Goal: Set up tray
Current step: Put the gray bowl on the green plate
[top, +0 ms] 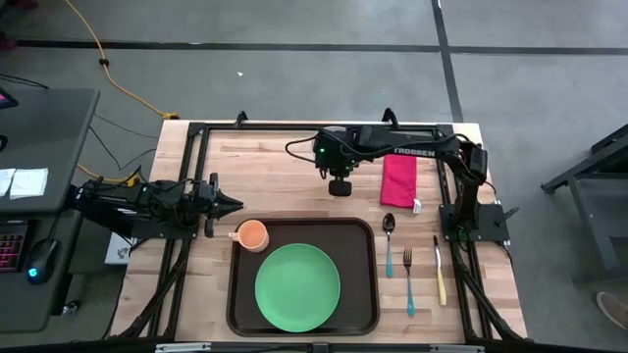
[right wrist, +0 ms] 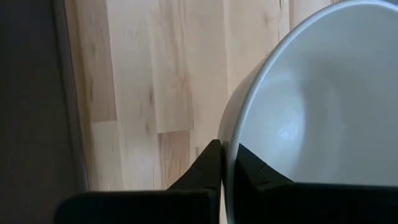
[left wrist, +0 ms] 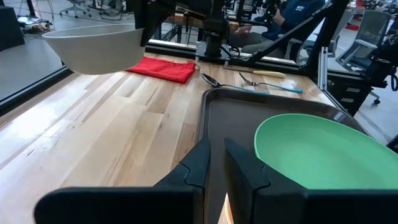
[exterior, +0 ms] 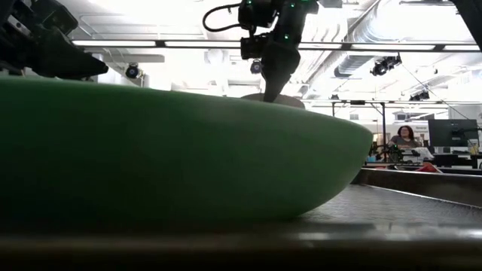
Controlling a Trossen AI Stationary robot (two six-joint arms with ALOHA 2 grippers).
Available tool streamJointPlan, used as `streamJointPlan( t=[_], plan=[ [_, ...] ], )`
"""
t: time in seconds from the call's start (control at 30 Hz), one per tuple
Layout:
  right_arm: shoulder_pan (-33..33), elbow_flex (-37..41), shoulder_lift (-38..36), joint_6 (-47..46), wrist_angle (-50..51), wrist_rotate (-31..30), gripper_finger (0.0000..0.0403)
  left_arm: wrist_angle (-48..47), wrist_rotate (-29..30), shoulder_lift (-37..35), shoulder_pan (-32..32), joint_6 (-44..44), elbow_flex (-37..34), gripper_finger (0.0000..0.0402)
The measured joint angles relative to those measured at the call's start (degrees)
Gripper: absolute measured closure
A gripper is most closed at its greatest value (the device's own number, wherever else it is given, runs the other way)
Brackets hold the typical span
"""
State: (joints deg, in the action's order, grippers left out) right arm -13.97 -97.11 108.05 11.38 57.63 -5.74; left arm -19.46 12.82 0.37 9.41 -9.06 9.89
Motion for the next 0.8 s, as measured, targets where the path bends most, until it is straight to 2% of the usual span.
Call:
streamJointPlan(
  t=[0.3, 0.8],
  plan=[
    [2.2, 0.0, 0.0, -1.1, 0.0, -0.2, 0.0403, 0.0, 0.1, 0.0, 0.0, 0.0, 0.0, 0.0328],
    [11.2, 0.0, 0.0, -7.9, 0.0, -0.3, 0.0403, 0.0, 0.3, 0.0, 0.0, 0.0, 0.0, 0.0328]
  ],
)
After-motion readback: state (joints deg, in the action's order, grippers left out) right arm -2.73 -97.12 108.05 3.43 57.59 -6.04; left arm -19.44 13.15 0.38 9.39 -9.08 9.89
